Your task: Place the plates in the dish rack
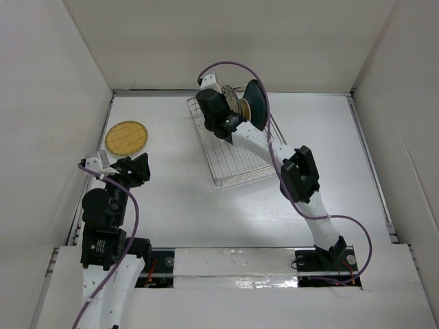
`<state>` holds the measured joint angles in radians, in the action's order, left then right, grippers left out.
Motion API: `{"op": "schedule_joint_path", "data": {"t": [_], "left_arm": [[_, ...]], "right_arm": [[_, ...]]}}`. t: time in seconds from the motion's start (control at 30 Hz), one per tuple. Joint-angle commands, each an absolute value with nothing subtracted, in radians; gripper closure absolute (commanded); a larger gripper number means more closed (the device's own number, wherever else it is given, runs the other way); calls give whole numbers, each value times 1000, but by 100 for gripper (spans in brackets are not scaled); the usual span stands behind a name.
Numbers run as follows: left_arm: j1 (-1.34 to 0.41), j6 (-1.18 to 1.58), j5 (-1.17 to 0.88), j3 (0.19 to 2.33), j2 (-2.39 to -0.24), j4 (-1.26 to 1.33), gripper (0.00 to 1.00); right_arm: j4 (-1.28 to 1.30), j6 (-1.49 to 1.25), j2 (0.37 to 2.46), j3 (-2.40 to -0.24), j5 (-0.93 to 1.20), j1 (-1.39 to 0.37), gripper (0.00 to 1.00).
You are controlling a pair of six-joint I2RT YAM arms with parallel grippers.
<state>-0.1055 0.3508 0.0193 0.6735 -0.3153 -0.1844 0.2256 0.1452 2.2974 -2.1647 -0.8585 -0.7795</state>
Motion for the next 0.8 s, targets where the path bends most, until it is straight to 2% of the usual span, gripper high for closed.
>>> {"op": "schedule_joint_path", "data": {"t": [0.0, 0.17, 0.4, 0.57, 0.6, 0.67, 0.77], "left_arm": [[-109, 336, 5, 667, -305, -144, 45], [-109, 336, 12, 663, -308, -144, 46], [-109, 344, 14, 667, -374, -152, 63], [-109, 353, 46, 687, -451, -152, 78], [-109, 354, 54, 695, -468, -155, 84], [-109, 359, 61, 718, -514, -166, 88], [-85, 380, 42, 742, -563, -164, 92]], "right_arm": [[186, 164, 2293, -2200, -887, -796, 100], [199, 127, 2324, -2171, -861, -815, 100], [195, 45, 2330, -2123, -773, -815, 99], [195, 9, 2300, -2100, -715, -796, 79], [192, 2, 2289, -2080, -680, -796, 74], [181, 2, 2246, -2056, -657, -785, 72], [144, -23, 2176, -1985, -638, -785, 59]]}}
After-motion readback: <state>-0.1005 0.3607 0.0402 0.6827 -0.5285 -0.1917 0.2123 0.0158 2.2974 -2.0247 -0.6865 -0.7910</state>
